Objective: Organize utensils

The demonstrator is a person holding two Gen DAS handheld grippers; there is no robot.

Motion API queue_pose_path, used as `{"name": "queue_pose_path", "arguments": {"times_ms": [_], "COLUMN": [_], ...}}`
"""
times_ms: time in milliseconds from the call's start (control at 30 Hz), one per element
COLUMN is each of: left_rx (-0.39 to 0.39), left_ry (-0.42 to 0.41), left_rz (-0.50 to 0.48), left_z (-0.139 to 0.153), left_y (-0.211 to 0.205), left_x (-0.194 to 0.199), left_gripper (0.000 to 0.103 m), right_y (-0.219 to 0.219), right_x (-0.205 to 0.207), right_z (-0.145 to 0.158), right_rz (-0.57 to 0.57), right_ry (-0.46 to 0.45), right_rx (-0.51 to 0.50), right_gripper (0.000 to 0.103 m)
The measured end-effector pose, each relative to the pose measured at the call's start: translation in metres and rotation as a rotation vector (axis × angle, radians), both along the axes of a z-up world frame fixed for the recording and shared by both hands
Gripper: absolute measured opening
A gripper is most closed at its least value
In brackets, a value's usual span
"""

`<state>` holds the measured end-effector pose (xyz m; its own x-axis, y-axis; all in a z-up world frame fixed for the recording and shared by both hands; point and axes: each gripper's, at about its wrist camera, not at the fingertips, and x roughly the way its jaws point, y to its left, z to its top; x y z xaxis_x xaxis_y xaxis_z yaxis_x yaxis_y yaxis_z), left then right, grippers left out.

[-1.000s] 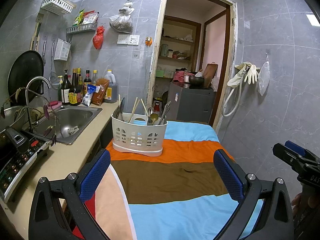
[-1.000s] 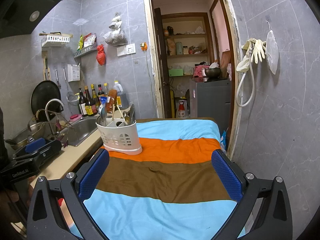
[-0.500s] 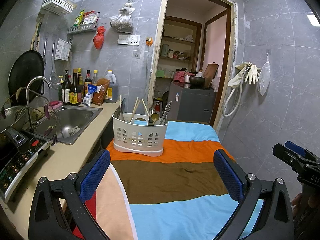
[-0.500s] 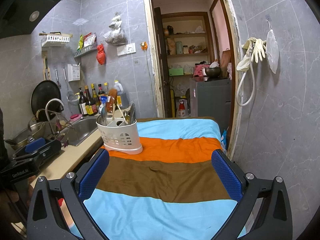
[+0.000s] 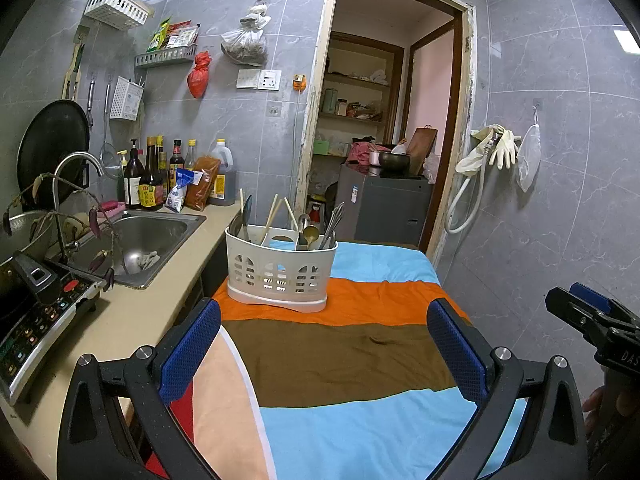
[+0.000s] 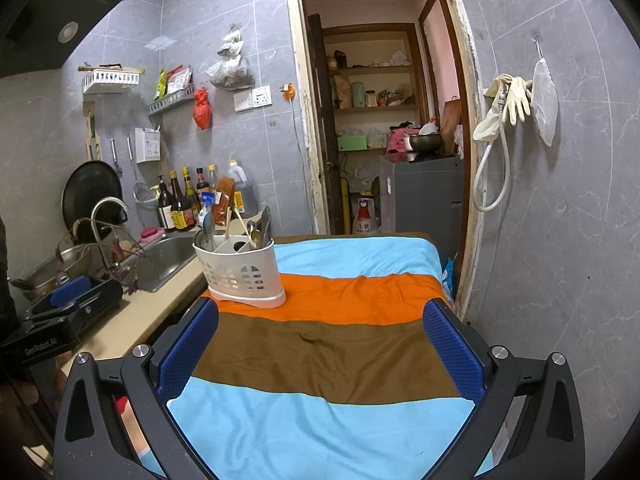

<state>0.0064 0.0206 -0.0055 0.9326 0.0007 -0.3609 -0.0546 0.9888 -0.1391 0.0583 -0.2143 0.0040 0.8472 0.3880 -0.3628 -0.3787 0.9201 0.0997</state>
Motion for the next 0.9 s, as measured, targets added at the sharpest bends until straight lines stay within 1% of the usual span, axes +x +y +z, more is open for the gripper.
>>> {"name": "queue_pose_path", "arguments": {"times_ms": [367,433,600,900], "left_rx": [-0.001,0.019,0.058,0.060], "left_ry": [0.003,0.007,0.007,0.023], "left_rz": [0.000,0.031,0.070,0.087], "left_z": [0.0000,-0.0001,-0.0027,-0.0083], "left_y": [0.0005,0.0001,-0.0021,-0.0007], "left_x": [0.0012,0.0005,-0.0010,0.0018], "left_gripper": [0.101,0.101,0.101,0.101], "right_y": [0.0004,0.0001,0.0021,0.0018], "right_x": [0.0002,0.0001,-0.0018,-0.0020], "right_z": [0.0000,0.0006,-0.0026,-0.0029], "right_rz": [0.001,0.001,-0.003,-0.003], "right_ry": [0.002,0.002,0.006,0.009], "right_rx": [-0.001,0.000,-0.003,-0.002], "right_gripper": [0.103,0.103,0.103,0.103]}}
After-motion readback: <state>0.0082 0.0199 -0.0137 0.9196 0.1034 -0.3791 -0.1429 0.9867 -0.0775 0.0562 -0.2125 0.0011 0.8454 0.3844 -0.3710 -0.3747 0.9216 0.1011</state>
